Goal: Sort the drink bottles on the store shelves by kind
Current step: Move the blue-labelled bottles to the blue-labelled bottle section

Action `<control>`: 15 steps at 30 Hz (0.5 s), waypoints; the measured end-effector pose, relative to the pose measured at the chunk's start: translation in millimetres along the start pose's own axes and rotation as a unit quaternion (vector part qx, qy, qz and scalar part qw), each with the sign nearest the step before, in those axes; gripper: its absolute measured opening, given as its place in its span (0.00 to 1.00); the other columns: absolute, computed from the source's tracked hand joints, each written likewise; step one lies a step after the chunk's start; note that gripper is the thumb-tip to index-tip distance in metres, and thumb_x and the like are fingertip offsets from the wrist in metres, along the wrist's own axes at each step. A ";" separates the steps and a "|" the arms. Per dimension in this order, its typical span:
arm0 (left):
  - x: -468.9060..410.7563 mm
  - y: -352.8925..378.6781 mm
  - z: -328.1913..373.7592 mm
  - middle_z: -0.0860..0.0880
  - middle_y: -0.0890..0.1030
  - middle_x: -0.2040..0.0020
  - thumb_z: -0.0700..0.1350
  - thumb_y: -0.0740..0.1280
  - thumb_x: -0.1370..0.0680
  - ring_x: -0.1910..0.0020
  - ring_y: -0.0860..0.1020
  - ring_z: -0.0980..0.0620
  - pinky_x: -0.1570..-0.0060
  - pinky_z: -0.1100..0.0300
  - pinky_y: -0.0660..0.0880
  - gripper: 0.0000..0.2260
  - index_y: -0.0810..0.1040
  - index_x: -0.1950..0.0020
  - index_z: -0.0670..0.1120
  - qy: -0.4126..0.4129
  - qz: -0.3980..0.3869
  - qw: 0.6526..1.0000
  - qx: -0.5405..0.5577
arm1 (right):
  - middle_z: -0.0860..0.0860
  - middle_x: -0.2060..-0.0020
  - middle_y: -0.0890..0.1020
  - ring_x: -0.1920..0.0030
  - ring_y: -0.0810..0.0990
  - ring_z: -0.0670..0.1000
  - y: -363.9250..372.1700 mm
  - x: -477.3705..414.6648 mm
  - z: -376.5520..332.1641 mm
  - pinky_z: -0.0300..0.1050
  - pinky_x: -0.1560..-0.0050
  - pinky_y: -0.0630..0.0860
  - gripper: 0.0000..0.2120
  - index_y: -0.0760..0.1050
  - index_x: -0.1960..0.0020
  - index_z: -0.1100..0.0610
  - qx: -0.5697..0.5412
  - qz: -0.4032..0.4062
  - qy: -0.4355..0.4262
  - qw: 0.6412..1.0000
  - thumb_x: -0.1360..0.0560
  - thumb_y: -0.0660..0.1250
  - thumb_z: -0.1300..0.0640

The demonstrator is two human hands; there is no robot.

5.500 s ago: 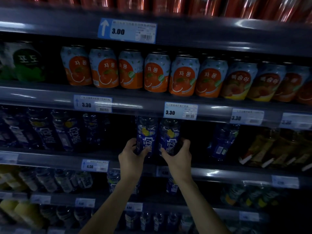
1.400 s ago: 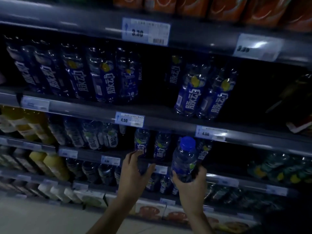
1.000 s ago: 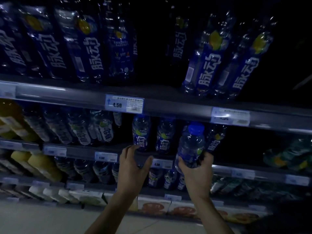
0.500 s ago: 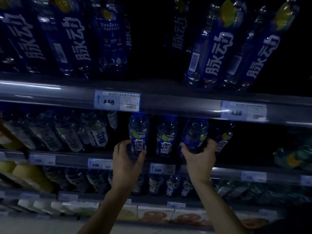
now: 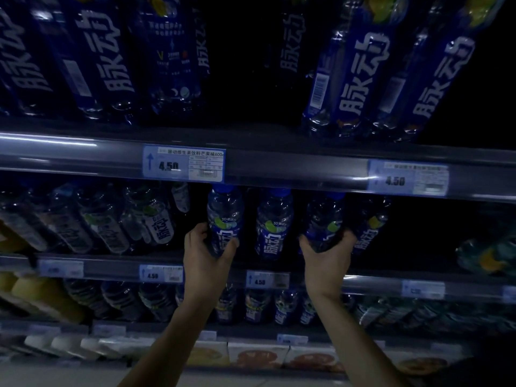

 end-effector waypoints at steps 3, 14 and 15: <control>-2.6 0.0 1.4 0.52 0.67 0.35 0.57 0.70 0.28 0.42 0.68 0.57 0.45 0.58 0.69 0.31 0.63 0.30 0.49 -0.004 -0.005 1.000 0.009 | 0.56 0.36 0.69 0.37 0.68 0.49 -9.1 11.8 -11.2 0.42 0.34 0.64 0.35 0.63 0.32 0.60 0.056 0.048 -0.077 0.994 0.32 0.77 0.53; -14.0 -1.1 0.2 0.50 0.75 0.41 0.53 0.75 0.32 0.41 0.73 0.53 0.49 0.56 0.75 0.30 0.66 0.35 0.49 -0.044 -0.012 0.997 0.057 | 0.57 0.33 0.74 0.34 0.73 0.54 28.9 59.4 -29.7 0.37 0.37 0.66 0.29 0.67 0.29 0.60 0.109 -0.077 -0.075 0.988 0.26 0.71 0.52; -14.7 -1.9 -0.1 0.52 0.75 0.43 0.53 0.76 0.32 0.42 0.74 0.55 0.49 0.56 0.75 0.30 0.66 0.36 0.50 -0.041 -0.010 0.997 0.056 | 0.57 0.31 0.71 0.31 0.70 0.54 32.9 57.2 -30.0 0.36 0.37 0.63 0.31 0.65 0.28 0.61 0.124 -0.083 -0.062 0.987 0.26 0.71 0.50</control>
Point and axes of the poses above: each hand's wrist, its own x-axis away from the middle knuckle, its own y-axis out of the palm, z = x × y, the point moved 2 cm from there along -x, towards the middle knuckle
